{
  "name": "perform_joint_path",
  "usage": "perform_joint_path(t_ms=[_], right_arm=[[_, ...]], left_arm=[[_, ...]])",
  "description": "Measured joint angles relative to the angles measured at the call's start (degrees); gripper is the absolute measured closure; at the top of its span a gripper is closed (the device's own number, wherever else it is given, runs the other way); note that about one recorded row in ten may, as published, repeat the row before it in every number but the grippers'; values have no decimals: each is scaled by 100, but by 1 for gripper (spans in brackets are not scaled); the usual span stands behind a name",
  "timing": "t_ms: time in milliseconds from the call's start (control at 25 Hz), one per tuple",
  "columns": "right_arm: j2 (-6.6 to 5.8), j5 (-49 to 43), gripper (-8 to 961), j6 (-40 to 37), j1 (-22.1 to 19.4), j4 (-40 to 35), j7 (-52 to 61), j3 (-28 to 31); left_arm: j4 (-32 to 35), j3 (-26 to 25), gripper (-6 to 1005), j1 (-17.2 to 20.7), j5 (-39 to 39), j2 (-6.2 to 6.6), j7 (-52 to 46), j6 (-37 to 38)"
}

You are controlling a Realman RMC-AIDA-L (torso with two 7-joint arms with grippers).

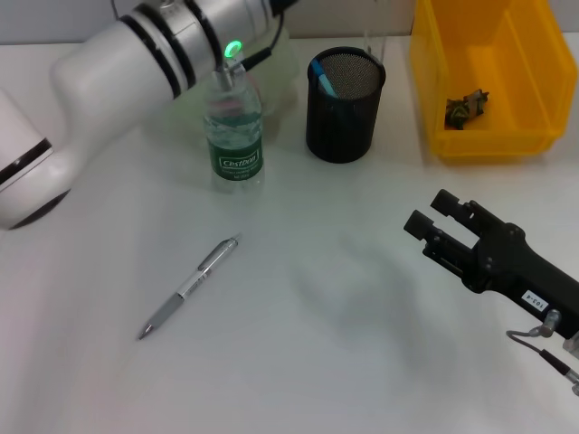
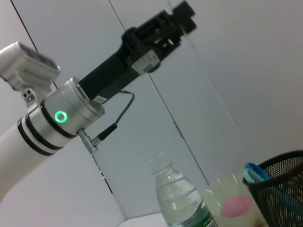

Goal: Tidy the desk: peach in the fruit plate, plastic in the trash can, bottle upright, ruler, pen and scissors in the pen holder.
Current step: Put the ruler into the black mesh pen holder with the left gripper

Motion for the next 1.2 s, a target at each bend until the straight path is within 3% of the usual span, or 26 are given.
perform_joint_path(t_ms=[40, 120, 480, 840, 1200], right_arm=[[2, 0, 238, -2, -1, 22, 2, 2], [4, 0, 238, -5, -4, 64, 3, 5], [9, 0, 238, -8, 1, 97, 8, 9], [9, 0, 237, -8, 54, 119, 70, 9], [9, 0, 238, -8, 52, 136, 72, 9]], left_arm=[[0, 0, 607, 0, 0, 0, 0, 0], [-417, 106, 607, -42, -745, 0, 738, 519], [-1193, 372, 606, -267, -1094, 1, 1572, 861], [-1289, 901, 605, -460, -1820, 0, 2156, 850], [-1499, 1024, 605, -575, -2000, 1, 2367, 825]])
